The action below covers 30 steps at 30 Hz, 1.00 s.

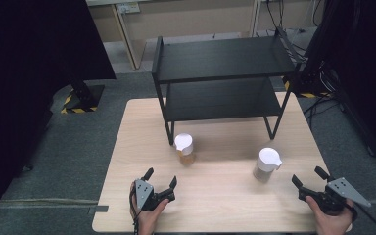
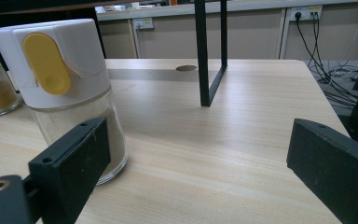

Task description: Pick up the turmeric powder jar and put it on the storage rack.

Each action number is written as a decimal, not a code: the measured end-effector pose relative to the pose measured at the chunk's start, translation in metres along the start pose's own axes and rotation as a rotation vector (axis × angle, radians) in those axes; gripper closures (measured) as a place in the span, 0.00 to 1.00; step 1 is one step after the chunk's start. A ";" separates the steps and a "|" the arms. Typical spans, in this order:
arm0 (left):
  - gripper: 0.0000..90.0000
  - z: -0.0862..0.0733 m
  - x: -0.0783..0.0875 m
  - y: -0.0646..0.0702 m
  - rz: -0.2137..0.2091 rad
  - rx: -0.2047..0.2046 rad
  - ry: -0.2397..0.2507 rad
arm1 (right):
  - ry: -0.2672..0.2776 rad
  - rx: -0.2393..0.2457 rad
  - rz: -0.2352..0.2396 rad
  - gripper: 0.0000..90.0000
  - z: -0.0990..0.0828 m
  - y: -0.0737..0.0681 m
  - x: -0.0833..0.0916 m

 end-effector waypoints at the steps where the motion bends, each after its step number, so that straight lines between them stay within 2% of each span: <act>1: 0.08 0.000 0.000 0.000 -0.001 -0.002 -0.001 | 0.001 -0.001 0.001 0.07 0.000 0.000 0.000; 14: 0.05 0.007 -0.004 0.001 -0.018 -0.005 0.012 | -0.002 -0.005 -0.001 0.07 0.000 0.000 0.000; 19: 0.05 0.013 -0.010 0.003 -0.032 -0.010 0.030 | -0.003 -0.005 -0.001 0.07 0.000 0.000 0.000; 30: 0.04 0.019 -0.024 0.007 -0.057 -0.033 0.032 | -0.010 -0.003 0.000 0.06 0.001 -0.001 -0.001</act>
Point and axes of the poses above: each handheld gripper's, and its own axes: x roughly backward along the jaws, z roughly out of its top, y roughly to its right, the point moved 6 cm from there along -x, roughly forward along the jaws, and after that the axes turned 10 degrees about z, right-handed, at the moved point
